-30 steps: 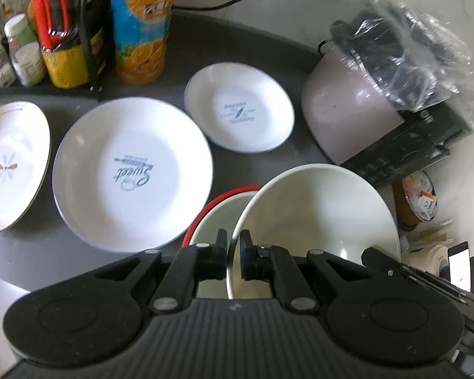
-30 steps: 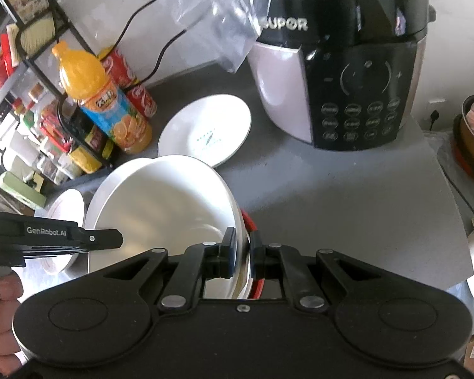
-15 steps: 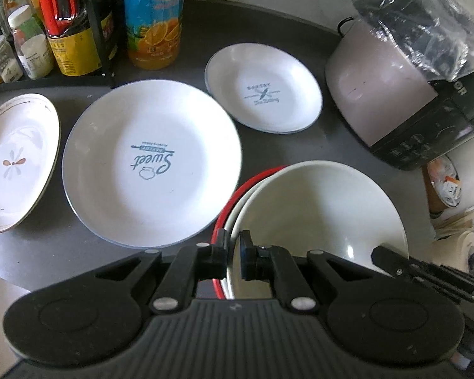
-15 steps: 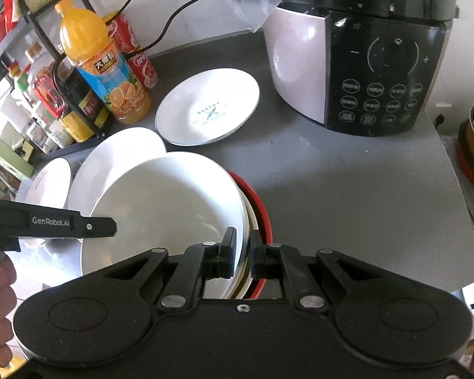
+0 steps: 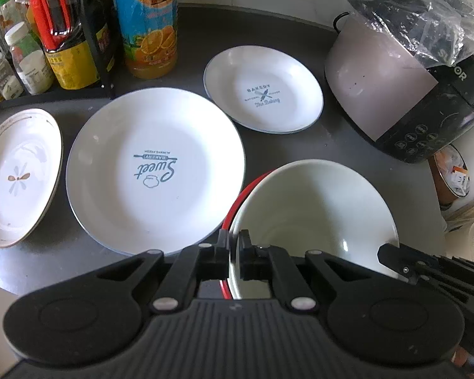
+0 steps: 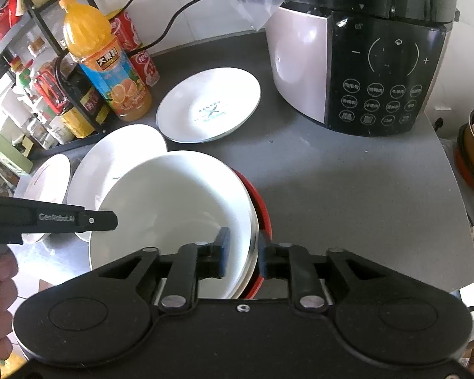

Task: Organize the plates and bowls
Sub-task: 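Carry the cream bowl with the right gripper onto the stacked bowls, then open the right gripper to release the cream bowl on the stack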

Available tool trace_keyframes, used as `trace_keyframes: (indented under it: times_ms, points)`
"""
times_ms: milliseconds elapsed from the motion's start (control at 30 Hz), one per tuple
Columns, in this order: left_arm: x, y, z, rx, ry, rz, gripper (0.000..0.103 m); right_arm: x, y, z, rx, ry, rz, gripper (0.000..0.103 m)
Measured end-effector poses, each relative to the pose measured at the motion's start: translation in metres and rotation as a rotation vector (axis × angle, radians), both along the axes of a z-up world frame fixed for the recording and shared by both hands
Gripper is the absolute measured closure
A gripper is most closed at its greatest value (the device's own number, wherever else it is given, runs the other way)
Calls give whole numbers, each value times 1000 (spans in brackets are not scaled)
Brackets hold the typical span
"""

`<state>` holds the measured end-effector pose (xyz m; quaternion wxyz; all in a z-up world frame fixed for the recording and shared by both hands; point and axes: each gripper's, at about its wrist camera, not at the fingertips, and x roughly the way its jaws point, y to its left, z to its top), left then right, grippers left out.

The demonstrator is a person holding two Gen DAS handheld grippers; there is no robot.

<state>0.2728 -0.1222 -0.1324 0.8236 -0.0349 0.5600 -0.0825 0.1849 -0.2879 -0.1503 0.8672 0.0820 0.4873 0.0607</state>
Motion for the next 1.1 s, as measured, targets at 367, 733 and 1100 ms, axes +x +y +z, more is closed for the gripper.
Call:
trace_keyframes:
  times_ms: [367,733,1100]
  points:
    - [-3,3,-6,18,32,20,89,-8,-14,-5,-9,21,-40,49]
    - [-3,13,-10,-21,55,86,77,-6,-27,-6,24,21,0,47]
    - [-6,6,3,28,35,138,73,-1,-32,13,48,-48,46,43]
